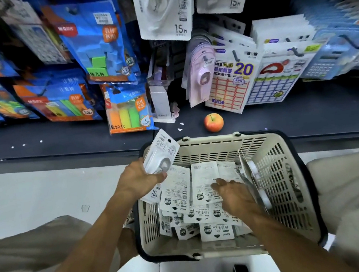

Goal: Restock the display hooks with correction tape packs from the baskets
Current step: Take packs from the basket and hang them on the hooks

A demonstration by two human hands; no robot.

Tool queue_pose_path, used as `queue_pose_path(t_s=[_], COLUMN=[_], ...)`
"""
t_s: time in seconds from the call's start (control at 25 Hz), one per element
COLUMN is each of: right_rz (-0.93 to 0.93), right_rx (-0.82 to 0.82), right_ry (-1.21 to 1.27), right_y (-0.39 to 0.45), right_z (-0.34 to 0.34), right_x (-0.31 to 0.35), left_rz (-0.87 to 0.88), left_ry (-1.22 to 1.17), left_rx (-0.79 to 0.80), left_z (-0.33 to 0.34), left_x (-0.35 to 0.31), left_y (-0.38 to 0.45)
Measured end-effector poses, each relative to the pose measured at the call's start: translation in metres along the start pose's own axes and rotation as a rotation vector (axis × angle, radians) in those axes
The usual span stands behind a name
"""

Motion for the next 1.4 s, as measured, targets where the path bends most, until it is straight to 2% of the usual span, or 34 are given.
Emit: queue_pose_path(t_s=[0.16,0.28,0.32,0.4,0.44,0.52,0.6,0.64,0.72,0.8,0.84,0.88,0.92,1.0,1.04,1.08,1.12,1.2,1.28,1.4], right_rz=[0.082,0.093,0.041,-0.058,-0.071,-0.06,-0.031,-0.027,-0.028,-0.01,0.024,0.086,0.157,0.239,0.253,0.276,0.294,0.248,0.23,0.231], right_rx=[-0.156,-0.185,-0.142,0.073,0.184,0.324,0.367,0.375,0.329,0.277,0.28,0.287,0.283,0.34,0.375,0.394,0.393,0.292,0.162,0.086], right_ry=[0.32,0.629,0.752,1.102,1.242,1.335,1.37,1.402,1.495,1.59,1.584,1.461,1.163,0.351,0.089,-0.041,-0.09,-0.104,-0.074,0.063], right_y=[0.012,0.036,0.042,0.048,0.048,0.041,0.031,0.026,0.021,0.019,0.02,0.019,0.018,0.004,-0.007,-0.016,-0.02,-0.011,0.006,0.022], right_z=[-0.055,-0.107,-0.122,-0.141,-0.146,-0.148,-0.141,-0.135,-0.125,-0.115,-0.106,-0.092,-0.07,-0.012,0.009,0.022,0.027,0.006,-0.046,-0.132], right_x=[-0.01,-0.033,-0.037,-0.034,-0.03,-0.016,0.005,0.02,0.047,0.061,0.061,0.054,0.041,0.012,0.002,-0.005,-0.008,-0.001,0.004,0.006], left_rz=[-0.053,-0.058,-0.062,-0.063,-0.054,-0.045,-0.082,-0.105,-0.076,-0.021,-0.016,-0.027,-0.046,-0.066,-0.07,-0.077,-0.085,-0.09,-0.068,-0.032], left_ry=[0.051,0.051,0.06,-0.008,-0.124,-0.461,-0.732,-0.793,-0.77,-0.652,-0.604,-0.579,-0.571,-0.569,-0.559,-0.55,-0.535,-0.444,-0.313,-0.2], left_rx=[-0.104,-0.082,-0.078,-0.081,-0.073,0.007,0.139,0.192,0.238,0.193,0.159,0.126,0.097,0.062,0.054,0.044,0.032,0.006,-0.005,-0.063], left_z=[-0.012,-0.01,-0.01,-0.012,-0.01,-0.002,0.01,0.014,0.013,0.004,0.001,0.0,-0.001,0.0,0.0,0.001,0.002,0.001,0.001,-0.005], left_x=[0.005,0.007,0.008,0.009,0.009,0.005,-0.005,-0.009,-0.016,-0.019,-0.018,-0.014,-0.012,-0.007,-0.005,-0.003,-0.001,0.002,0.001,-0.004], left_y=[0.0,-0.002,-0.003,-0.005,-0.005,-0.008,-0.016,-0.019,-0.022,-0.02,-0.019,-0.018,-0.017,-0.015,-0.014,-0.013,-0.012,-0.01,-0.007,-0.006])
Point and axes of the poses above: each hand's wrist, its own y-axis towards the middle knuckle, its own z-axis out of the palm, x = y × z, the point moved 8 cm from there along y, towards the middle knuckle, and after that the axes turned 12 degrees about z, right-handed, at the moved point
